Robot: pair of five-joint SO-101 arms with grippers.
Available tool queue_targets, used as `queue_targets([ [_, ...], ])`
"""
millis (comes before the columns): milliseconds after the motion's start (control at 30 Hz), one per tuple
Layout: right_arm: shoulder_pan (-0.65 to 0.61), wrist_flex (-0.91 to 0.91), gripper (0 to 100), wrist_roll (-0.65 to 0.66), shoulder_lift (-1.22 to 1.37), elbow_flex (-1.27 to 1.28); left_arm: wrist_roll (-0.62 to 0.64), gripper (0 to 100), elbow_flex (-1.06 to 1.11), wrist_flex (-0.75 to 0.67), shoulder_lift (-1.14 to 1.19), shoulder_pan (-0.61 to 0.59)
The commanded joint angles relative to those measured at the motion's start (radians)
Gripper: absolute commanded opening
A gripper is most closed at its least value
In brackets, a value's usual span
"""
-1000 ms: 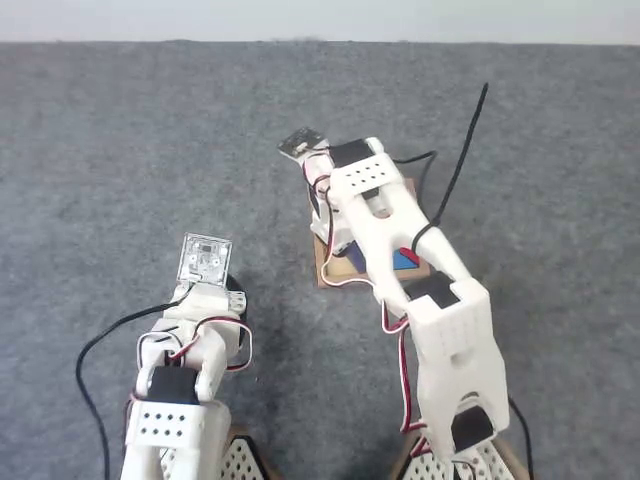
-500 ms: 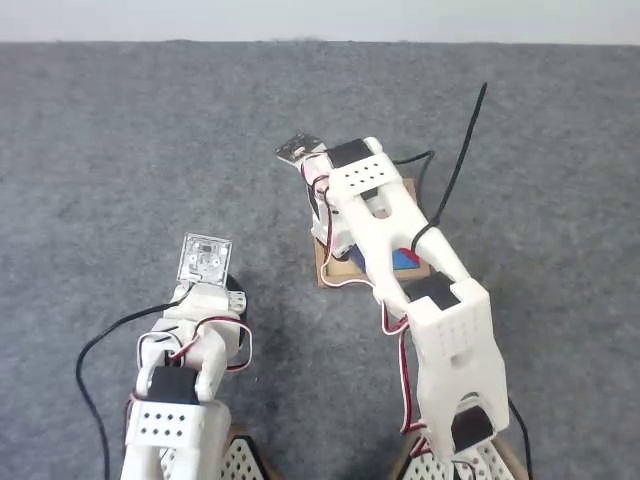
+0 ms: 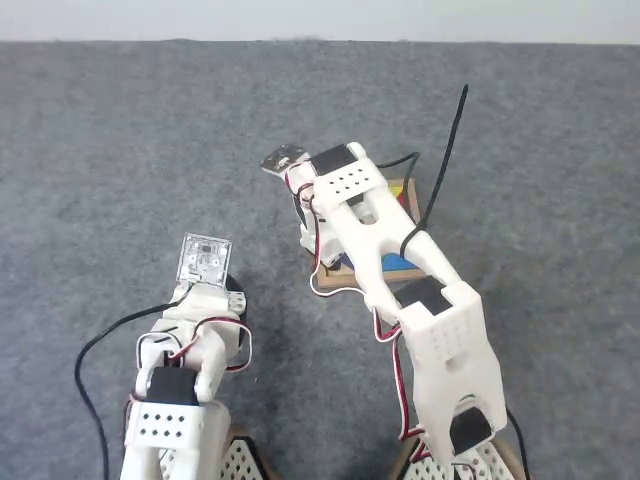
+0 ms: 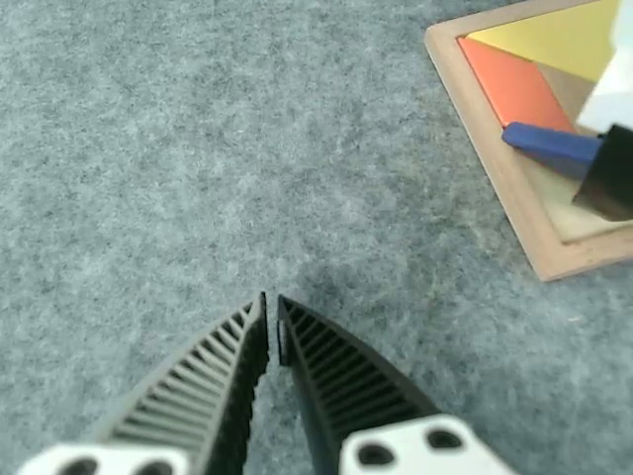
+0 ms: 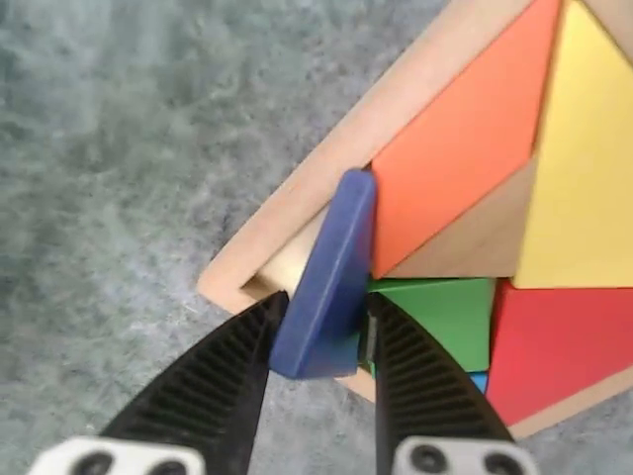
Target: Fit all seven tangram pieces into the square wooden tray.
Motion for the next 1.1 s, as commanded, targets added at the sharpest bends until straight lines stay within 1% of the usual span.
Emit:
queue_targets([
  [0,-0.019,0.050,13.0,0.017,-0.124,-0.046,0.008,2,-0.008,0.002,-0.012,-0.005],
  [200,-0.022,0.061,13.0,0.015,-0.208,-0.041,0.008,2,-0.008,0.002,-0.012,-0.005],
  [800,-0.005,0.076,12.9,0.012,-0.228,-0.044,0.008,2,-0.008,0.002,-0.012,-0.005],
  [967,-0.005,0.084,12.8,-0.009,-0.377,0.005,0.008,2,-0.008,0.002,-0.012,-0.005],
  [1067,-0.004,0.027,12.8,-0.009,-0.527,0.123,0.008,2,-0.008,0.002,-0.012,-0.005],
])
